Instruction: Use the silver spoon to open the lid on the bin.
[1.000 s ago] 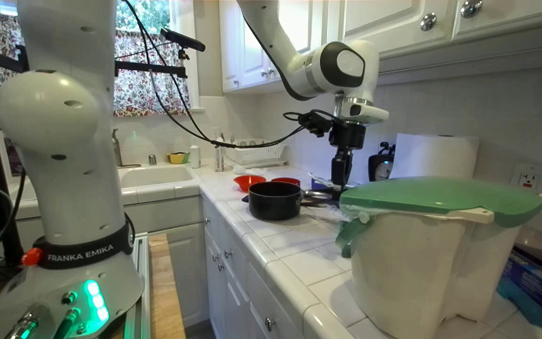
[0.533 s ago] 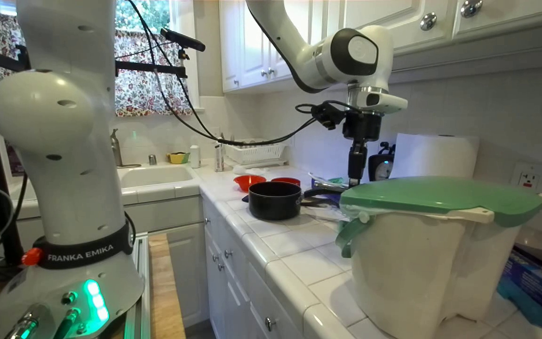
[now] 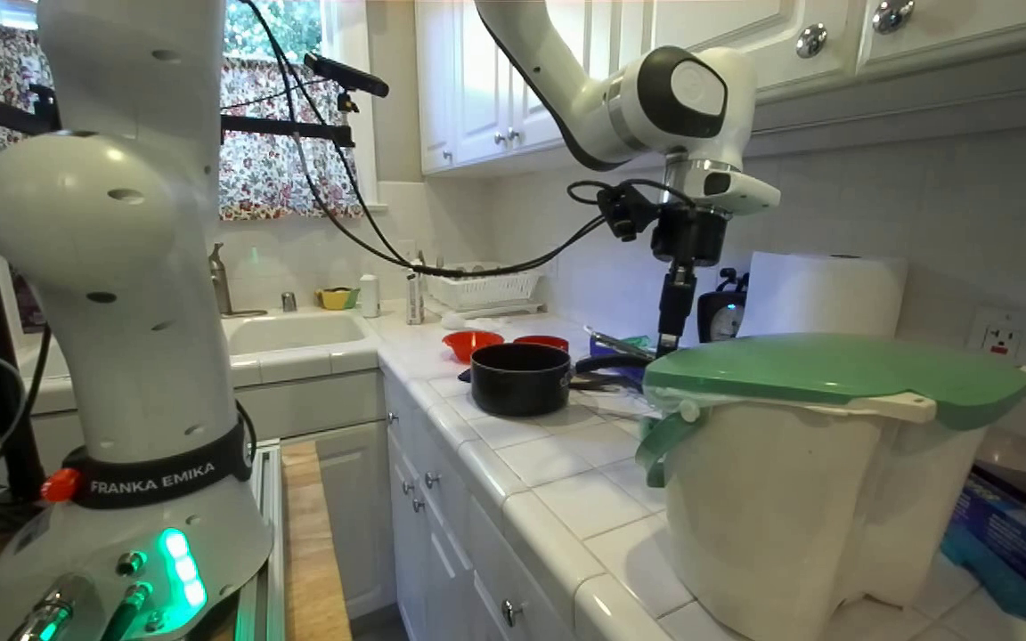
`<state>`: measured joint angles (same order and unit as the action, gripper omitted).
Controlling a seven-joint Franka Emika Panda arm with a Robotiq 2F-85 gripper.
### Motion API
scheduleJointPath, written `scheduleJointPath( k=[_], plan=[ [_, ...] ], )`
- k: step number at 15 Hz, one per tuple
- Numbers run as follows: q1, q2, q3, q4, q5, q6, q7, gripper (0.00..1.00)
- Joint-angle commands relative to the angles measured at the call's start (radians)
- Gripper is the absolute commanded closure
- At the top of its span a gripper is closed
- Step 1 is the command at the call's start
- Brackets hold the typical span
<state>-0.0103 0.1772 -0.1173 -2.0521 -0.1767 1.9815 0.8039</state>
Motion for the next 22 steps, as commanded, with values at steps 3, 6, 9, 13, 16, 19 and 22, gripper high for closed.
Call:
scheduleJointPath(
  k=[3,6,9,13,16,19,22],
  plan=[
    [0.005,0.079,0.004,0.123,-0.049,-0.202,-0.038,0.96],
    [0.013,0.121,0.005,0.174,-0.083,-0.267,-0.049,0.96],
    [0.019,0.154,0.007,0.202,-0.105,-0.278,-0.064,0.96],
    [0.033,0.192,0.007,0.239,-0.127,-0.273,-0.087,0.96],
    [0.045,0.219,0.010,0.268,-0.133,-0.284,-0.106,0.96],
    [0.067,0.237,0.016,0.293,-0.136,-0.319,-0.117,0.96],
    [0.089,0.251,0.021,0.318,-0.140,-0.392,-0.122,0.96]
  ],
)
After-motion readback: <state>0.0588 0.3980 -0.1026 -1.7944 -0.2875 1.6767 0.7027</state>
